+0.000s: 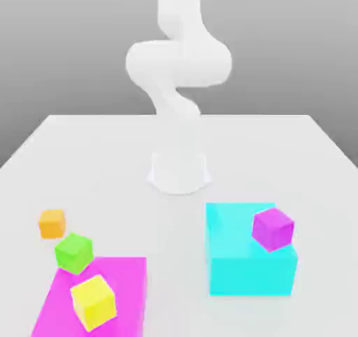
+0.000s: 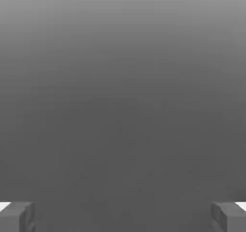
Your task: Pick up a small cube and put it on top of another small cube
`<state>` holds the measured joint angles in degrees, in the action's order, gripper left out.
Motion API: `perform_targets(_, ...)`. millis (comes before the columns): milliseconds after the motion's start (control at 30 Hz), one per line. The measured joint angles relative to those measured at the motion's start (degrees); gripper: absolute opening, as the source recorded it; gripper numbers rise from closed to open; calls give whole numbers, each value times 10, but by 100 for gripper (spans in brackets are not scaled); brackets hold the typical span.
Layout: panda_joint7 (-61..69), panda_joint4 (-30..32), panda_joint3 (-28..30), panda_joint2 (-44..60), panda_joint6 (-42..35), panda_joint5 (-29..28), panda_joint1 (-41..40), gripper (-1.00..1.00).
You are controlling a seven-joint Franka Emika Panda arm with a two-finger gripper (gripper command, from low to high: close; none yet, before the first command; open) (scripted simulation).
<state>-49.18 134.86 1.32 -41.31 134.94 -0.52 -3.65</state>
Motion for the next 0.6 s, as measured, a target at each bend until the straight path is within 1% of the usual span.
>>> perform_targets(400,-180,163,100,257,175,-21,-187,0)
perform_targets(533,-227,216,140,341,232,-12,-239,0)
perform_targets(600,-244,243,163,384,260,2,-272,0)
